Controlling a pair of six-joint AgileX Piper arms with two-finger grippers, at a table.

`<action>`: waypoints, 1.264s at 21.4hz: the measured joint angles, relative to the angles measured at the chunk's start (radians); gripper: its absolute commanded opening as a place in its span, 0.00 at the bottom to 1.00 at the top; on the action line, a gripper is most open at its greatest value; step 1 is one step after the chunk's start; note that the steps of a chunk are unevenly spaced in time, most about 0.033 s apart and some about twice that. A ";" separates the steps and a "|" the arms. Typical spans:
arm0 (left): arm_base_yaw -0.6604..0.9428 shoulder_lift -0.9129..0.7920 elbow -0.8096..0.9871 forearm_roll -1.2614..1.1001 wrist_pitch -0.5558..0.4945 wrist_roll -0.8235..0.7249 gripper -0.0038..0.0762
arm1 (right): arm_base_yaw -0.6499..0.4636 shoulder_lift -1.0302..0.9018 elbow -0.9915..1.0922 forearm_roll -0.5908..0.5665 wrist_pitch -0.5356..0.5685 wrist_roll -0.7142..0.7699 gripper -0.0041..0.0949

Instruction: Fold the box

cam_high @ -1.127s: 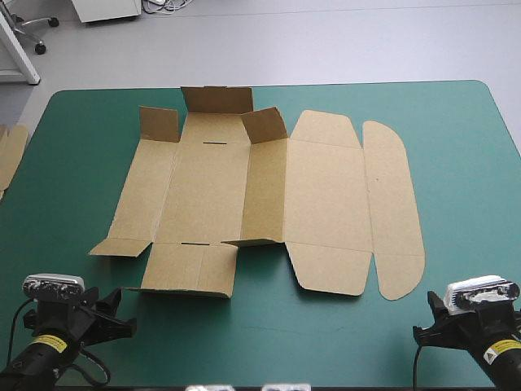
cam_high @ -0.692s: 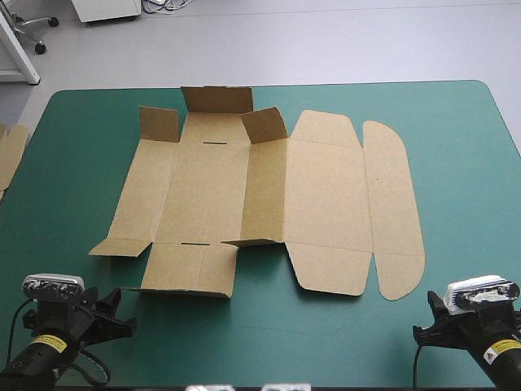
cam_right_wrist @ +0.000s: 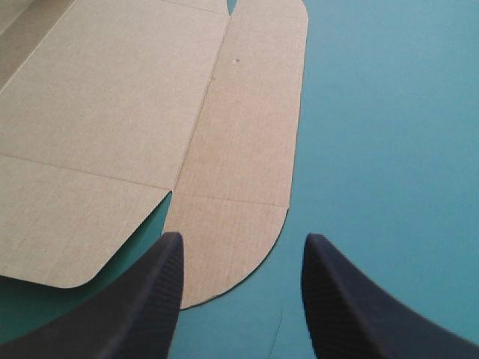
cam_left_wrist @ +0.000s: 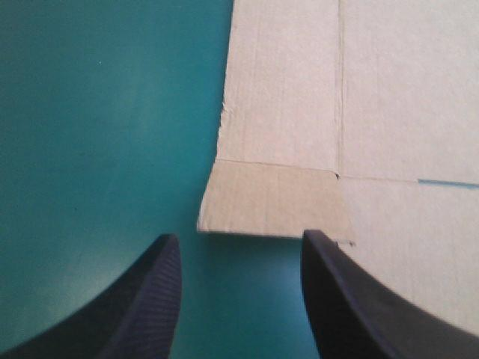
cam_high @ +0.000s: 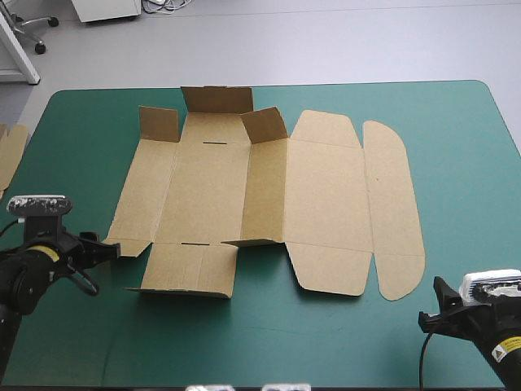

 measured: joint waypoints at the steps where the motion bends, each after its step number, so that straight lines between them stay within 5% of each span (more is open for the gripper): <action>1: 0.000 0.037 -0.018 0.011 -0.012 -0.010 0.51 | 0.000 0.000 0.000 0.000 0.007 0.002 0.51; 8: 0.135 0.328 -0.105 -0.066 -0.118 -0.026 0.50 | 0.000 0.063 -0.001 0.000 0.098 0.008 0.55; 14: 0.476 0.582 -0.105 -0.618 -0.138 0.377 0.50 | 0.000 0.079 -0.047 0.000 0.120 0.011 0.55; 20: 0.522 0.751 -0.112 -0.901 -0.104 0.650 0.50 | 0.000 0.079 -0.088 0.000 0.187 0.004 0.55; 27: 0.527 0.849 -0.124 -1.022 -0.080 0.761 0.50 | 0.000 0.079 -0.105 0.000 0.226 0.007 0.55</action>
